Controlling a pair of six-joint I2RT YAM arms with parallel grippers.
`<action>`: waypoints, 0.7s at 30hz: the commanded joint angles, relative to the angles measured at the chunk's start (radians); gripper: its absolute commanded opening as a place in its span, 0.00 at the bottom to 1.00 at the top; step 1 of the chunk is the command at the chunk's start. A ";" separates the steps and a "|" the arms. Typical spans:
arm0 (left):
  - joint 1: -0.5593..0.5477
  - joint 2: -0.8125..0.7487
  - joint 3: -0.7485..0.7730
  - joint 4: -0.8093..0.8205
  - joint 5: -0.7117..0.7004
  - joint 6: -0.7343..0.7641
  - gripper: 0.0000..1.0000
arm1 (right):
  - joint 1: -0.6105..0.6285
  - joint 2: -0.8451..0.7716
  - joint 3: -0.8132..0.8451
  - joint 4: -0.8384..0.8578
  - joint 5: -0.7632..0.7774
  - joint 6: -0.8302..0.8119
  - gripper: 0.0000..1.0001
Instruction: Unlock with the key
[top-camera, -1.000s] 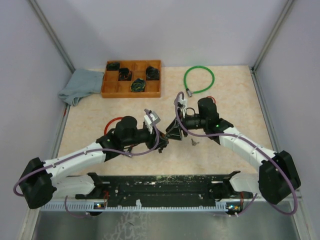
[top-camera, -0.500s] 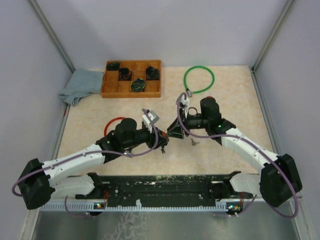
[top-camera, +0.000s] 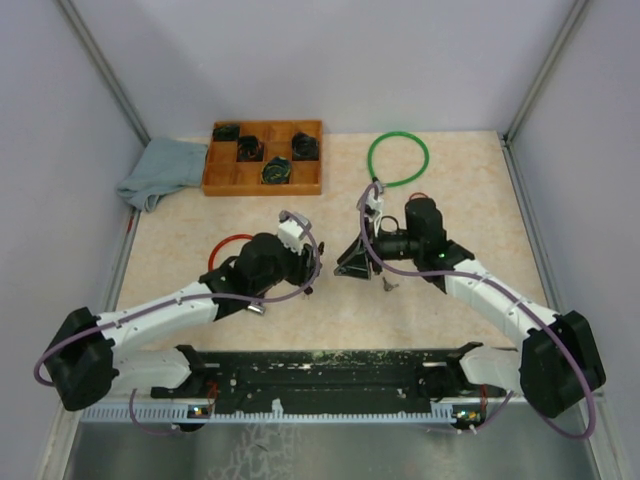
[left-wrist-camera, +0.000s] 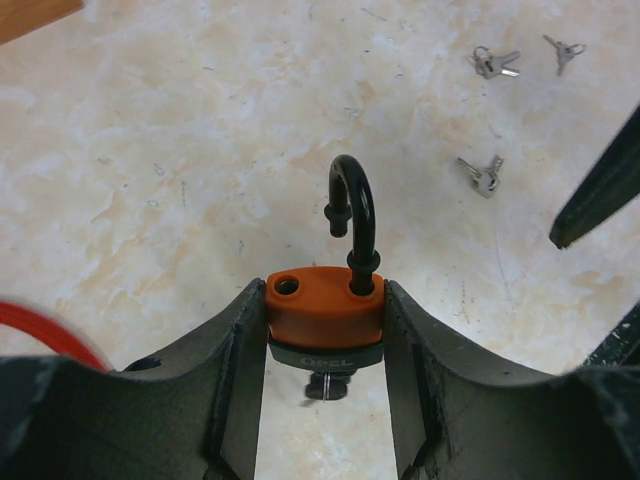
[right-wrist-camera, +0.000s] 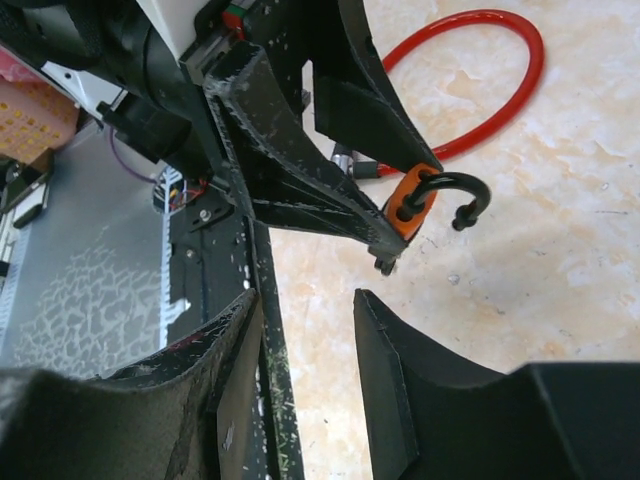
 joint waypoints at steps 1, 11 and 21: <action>-0.001 0.051 0.071 0.013 -0.107 -0.008 0.00 | -0.006 -0.031 -0.020 0.080 0.035 0.034 0.44; 0.041 0.305 0.234 0.016 -0.098 0.000 0.00 | -0.008 -0.062 -0.069 0.038 0.353 0.006 0.46; 0.190 0.697 0.601 -0.295 -0.008 -0.077 0.00 | -0.011 -0.137 -0.134 0.058 0.523 0.000 0.48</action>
